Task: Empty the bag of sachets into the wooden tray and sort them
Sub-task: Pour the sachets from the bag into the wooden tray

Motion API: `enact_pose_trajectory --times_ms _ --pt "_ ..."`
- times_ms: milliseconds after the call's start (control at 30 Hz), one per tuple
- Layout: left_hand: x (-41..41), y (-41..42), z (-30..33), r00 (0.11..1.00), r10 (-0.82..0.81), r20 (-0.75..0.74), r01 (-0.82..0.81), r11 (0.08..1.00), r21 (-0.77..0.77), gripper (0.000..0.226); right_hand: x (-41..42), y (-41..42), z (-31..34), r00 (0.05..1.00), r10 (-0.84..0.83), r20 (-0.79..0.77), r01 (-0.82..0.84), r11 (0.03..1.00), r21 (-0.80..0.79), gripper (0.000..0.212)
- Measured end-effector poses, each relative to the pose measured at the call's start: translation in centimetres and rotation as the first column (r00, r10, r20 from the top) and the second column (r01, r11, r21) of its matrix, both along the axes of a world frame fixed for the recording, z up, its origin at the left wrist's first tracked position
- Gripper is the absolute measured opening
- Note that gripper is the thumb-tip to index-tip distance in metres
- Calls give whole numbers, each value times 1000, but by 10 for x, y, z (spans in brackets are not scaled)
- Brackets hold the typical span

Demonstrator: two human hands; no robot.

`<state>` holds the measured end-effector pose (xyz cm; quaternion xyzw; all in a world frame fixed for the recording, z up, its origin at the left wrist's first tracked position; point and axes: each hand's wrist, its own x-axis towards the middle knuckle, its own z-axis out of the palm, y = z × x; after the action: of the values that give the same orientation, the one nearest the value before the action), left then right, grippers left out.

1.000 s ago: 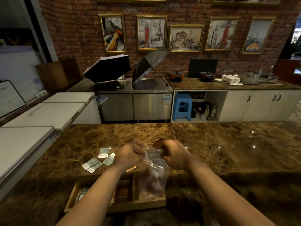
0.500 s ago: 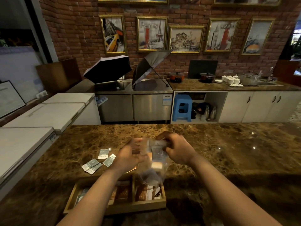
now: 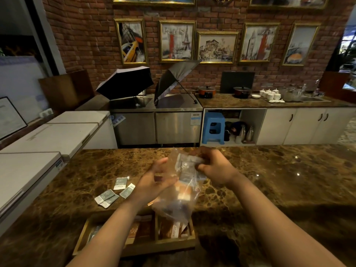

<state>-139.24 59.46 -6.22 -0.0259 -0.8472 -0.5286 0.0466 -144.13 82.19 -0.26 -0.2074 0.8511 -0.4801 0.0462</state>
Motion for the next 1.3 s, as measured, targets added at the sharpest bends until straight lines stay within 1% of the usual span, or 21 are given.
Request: enact_pose_trajectory --times_ms 67,100,167,233,367,500,567,600,667,733,800,867,933,967,1033,1100,1133,1200,1300 --pt "5 0 -5 991 -81 106 88 994 -62 60 2 0 -3 1000 8 -11 -7 999 33 38" --pt "6 -1 -10 985 -97 142 109 991 -79 58 2 0 -6 1000 -3 -20 4 999 41 38" --pt "6 -1 -16 985 -76 153 92 991 -95 49 1 0 -8 998 -27 -49 29 999 36 39" --pt "5 -3 -17 990 -33 137 46 995 -93 42 1 -1 -9 996 -38 -84 41 998 36 41" --pt "4 -11 -12 995 37 89 -32 998 -55 41 4 -3 -6 995 -17 -94 19 1000 20 42" --pt "8 -20 1 997 70 -31 -69 997 17 55 7 -18 -10 994 35 -104 -32 999 32 36" --pt "11 -25 9 993 102 -57 -99 994 49 57 9 -30 -13 999 36 -38 -36 999 3 33" --pt "12 -30 12 990 127 -67 -123 991 61 54 9 -38 -14 999 38 -2 -38 999 3 33" --pt "12 -41 13 980 185 -79 -179 981 74 41 10 -53 -18 998 55 36 -57 998 41 36" --pt "16 -53 15 969 235 -80 -229 971 71 29 13 -69 -20 997 80 17 -81 995 66 35" --pt "22 -65 14 961 268 -64 -264 962 64 22 17 -85 -22 995 89 33 -91 994 60 35" --pt "25 -74 10 954 295 -43 -292 954 60 19 20 -96 -28 994 73 85 -78 995 62 37" --pt "30 -85 2 941 339 -18 -339 941 22 18 24 -109 -41 987 57 153 -72 993 96 38" --pt "32 -89 -3 935 355 -13 -355 935 -2 17 23 -115 -48 985 54 164 -74 990 119 41" --pt "38 -97 -11 933 360 -4 -359 931 -64 13 26 -123 -56 983 67 169 -93 985 146 39" --pt "43 -103 -19 940 341 8 -338 935 -104 13 31 -127 -61 987 84 136 -108 977 183 33" --pt "44 -105 -22 944 329 4 -326 938 -115 14 31 -127 -63 992 87 88 -104 973 208 31" --pt "45 -108 -26 951 308 0 -305 944 -127 15 33 -130 -64 994 107 2 -104 955 277 32" --pt "43 -109 -27 953 302 -24 -303 944 -132 14 32 -131 -63 991 124 -51 -101 940 326 36"
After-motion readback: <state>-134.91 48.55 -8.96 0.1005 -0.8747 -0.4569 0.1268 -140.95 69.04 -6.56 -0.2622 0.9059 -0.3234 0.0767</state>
